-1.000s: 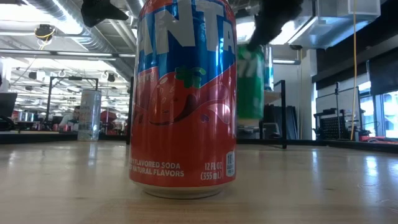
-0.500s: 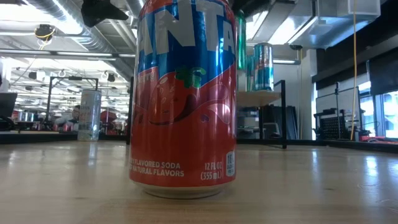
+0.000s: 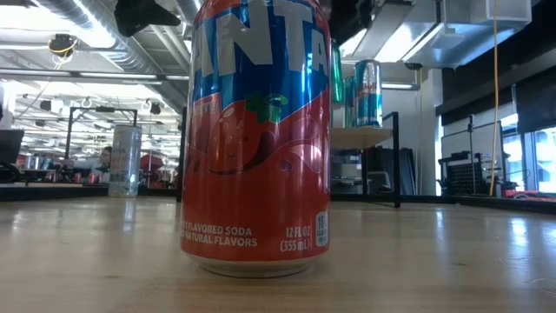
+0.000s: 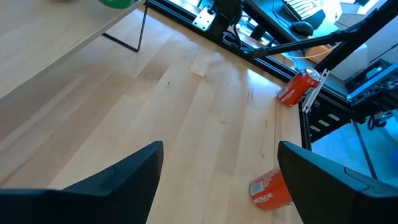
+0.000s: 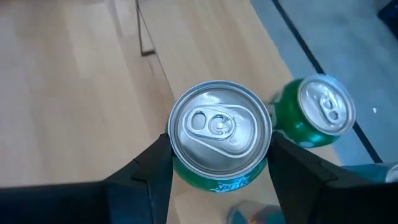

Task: Place canned beverage on shelf
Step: Put the green soda can on the shelf aligned with the other green soda can

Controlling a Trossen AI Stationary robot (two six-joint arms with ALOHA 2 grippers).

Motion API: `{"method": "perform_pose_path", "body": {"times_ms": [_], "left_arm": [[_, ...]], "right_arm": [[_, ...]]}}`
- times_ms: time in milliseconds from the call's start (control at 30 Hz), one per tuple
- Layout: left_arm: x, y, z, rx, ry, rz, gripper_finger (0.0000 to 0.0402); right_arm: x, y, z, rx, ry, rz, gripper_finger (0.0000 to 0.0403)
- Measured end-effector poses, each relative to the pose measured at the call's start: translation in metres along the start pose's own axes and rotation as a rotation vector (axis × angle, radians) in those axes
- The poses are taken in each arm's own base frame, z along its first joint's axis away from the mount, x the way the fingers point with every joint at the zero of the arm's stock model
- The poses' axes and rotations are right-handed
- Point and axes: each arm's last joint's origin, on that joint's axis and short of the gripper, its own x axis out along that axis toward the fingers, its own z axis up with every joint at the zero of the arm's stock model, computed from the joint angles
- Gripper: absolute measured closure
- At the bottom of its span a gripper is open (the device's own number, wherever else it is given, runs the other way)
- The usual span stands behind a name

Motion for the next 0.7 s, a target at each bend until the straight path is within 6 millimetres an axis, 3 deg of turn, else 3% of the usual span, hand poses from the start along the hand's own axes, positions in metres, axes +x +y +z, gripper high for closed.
{"method": "perform_pose_path", "body": {"times_ms": [300, 700], "left_arm": [[0.000, 0.000, 0.000, 0.000, 0.000, 0.000, 0.0093], [0.000, 0.000, 0.000, 0.000, 0.000, 0.000, 0.0094]], "right_arm": [[0.026, -0.021, -0.004, 0.007, 0.041, 0.013, 0.0199], [0.027, -0.027, -0.005, -0.009, 0.041, -0.006, 0.0199]]}}
